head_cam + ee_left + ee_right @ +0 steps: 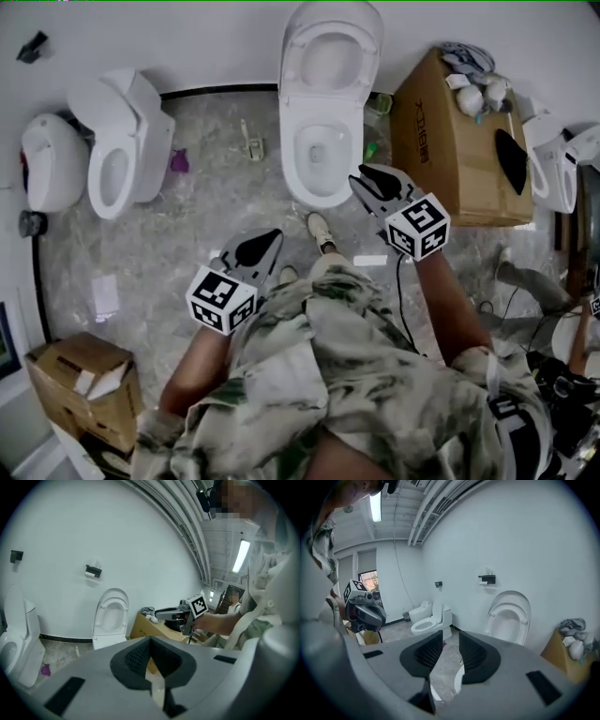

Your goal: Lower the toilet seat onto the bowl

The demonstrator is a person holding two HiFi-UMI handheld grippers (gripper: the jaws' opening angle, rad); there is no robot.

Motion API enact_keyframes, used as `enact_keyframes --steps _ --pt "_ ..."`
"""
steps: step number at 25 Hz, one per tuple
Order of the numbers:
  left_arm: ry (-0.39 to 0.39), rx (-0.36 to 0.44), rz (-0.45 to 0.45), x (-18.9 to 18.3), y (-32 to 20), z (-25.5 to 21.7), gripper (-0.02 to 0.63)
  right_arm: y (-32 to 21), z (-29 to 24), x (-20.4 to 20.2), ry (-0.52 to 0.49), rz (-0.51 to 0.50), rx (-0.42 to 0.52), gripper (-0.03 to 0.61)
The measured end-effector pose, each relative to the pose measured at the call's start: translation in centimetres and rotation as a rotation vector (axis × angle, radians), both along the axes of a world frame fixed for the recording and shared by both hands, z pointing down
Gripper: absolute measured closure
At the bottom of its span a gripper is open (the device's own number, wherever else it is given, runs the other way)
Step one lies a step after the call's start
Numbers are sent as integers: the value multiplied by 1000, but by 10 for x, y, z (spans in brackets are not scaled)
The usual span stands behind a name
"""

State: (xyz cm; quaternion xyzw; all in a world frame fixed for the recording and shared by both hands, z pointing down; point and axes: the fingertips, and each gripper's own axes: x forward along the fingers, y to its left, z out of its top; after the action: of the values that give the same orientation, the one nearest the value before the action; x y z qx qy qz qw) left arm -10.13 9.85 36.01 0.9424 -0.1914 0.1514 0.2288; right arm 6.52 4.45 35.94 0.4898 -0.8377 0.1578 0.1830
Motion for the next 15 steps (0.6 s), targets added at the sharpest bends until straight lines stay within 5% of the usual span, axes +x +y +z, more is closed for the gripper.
enact_keyframes --steps 15 --pt "-36 -21 -228 60 -134 -17 592 -215 22 112 91 -176 -25 460"
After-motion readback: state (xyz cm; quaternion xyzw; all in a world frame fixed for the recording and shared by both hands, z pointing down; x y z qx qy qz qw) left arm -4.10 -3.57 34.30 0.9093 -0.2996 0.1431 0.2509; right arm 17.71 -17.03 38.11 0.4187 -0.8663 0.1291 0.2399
